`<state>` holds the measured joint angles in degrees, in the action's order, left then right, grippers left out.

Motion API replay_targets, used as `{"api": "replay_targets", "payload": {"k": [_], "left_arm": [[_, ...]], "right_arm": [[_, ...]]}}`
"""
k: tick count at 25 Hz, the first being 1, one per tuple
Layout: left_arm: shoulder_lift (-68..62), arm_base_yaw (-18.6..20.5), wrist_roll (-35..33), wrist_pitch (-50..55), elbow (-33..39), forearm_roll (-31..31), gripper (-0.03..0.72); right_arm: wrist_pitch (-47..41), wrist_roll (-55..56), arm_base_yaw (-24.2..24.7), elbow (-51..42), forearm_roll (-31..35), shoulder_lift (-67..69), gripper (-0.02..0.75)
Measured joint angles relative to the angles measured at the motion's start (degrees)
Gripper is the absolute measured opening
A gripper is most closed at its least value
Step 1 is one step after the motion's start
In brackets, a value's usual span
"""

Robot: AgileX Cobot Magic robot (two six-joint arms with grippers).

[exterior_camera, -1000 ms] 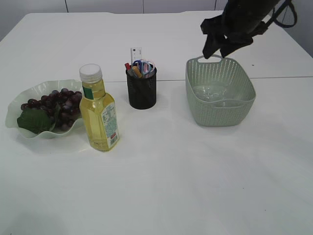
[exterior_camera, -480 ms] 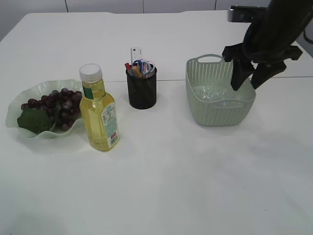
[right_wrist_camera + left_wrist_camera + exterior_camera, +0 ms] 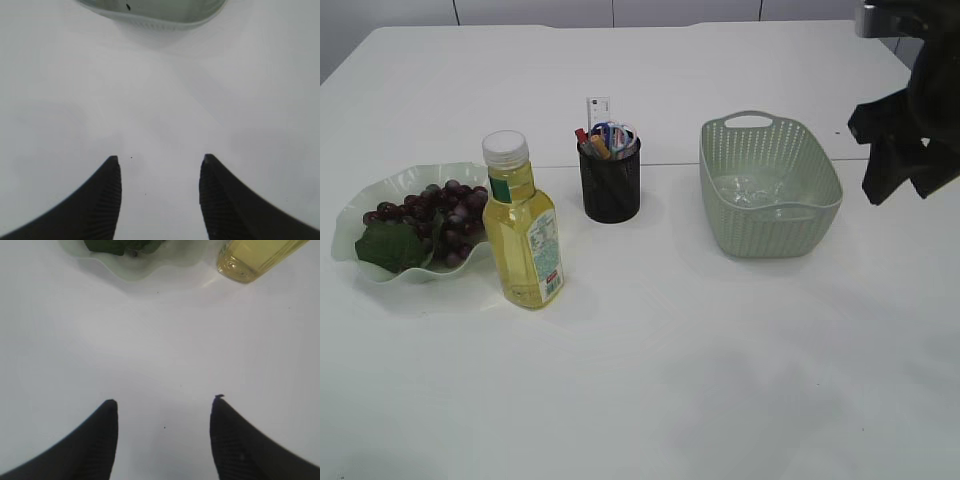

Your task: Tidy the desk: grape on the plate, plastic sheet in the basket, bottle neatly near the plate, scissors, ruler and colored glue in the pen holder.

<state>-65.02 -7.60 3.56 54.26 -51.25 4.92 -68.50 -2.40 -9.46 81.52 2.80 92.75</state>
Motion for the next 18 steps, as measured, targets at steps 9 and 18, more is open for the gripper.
{"api": "replay_targets", "payload": {"k": [9, 18], "left_arm": [[12.9, 0.0, 3.7, 6.7, 0.0, -1.1, 0.432], [29.6, 0.0, 3.8, 14.2, 0.0, -5.8, 0.432]], "right_arm": [[7.1, 0.2, 0.0, -16.1, 2.2, -16.0, 0.373], [7.3, 1.3, 0.0, -28.2, 2.6, -33.4, 0.373]]}}
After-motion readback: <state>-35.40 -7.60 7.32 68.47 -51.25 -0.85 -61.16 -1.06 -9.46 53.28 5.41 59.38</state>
